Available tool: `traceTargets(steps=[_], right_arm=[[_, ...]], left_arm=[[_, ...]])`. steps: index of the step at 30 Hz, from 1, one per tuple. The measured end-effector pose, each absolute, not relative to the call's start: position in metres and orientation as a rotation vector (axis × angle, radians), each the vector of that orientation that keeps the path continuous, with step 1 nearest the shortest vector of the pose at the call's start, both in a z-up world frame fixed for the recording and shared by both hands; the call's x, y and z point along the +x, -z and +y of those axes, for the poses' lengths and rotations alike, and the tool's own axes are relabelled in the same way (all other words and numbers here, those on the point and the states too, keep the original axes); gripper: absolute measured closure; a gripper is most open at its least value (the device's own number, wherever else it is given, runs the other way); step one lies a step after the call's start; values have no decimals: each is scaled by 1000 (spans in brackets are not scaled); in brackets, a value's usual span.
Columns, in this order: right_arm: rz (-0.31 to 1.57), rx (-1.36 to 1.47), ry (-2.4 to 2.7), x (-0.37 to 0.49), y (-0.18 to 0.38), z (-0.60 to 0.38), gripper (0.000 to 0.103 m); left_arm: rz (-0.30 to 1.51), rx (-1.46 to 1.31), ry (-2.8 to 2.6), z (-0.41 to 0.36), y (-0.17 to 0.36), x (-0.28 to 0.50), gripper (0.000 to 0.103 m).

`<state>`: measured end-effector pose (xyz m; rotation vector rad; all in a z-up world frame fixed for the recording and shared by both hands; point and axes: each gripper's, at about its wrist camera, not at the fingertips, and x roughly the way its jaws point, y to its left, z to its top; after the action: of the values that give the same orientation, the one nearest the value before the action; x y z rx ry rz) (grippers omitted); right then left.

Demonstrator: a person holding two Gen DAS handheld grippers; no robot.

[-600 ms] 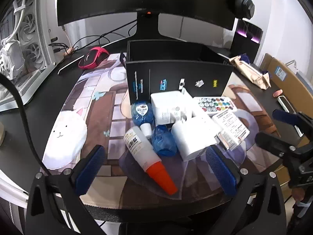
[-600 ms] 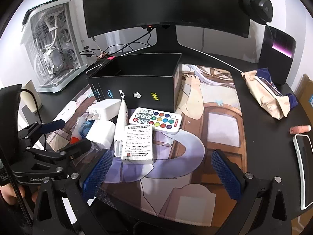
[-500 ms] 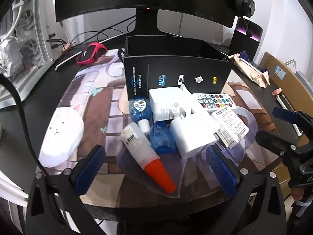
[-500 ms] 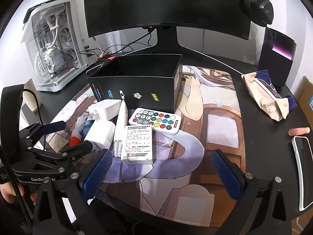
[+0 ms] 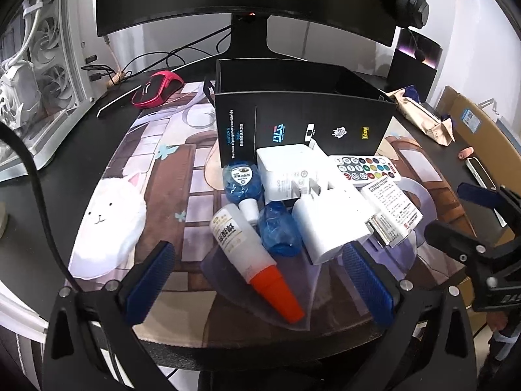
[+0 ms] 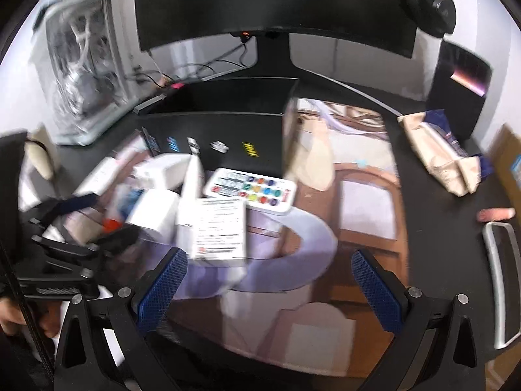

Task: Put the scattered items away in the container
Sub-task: 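Move the right gripper toward the white printed medicine box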

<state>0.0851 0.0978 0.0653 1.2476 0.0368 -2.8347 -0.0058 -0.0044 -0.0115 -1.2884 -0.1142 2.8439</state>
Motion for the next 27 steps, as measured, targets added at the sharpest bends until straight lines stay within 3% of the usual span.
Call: traceTargets(steps=[27], right_arm=[[21,1230,2786,70,-53,96,0]], left_arm=[[-143,-1284,-2793,-12,7,-6,0]])
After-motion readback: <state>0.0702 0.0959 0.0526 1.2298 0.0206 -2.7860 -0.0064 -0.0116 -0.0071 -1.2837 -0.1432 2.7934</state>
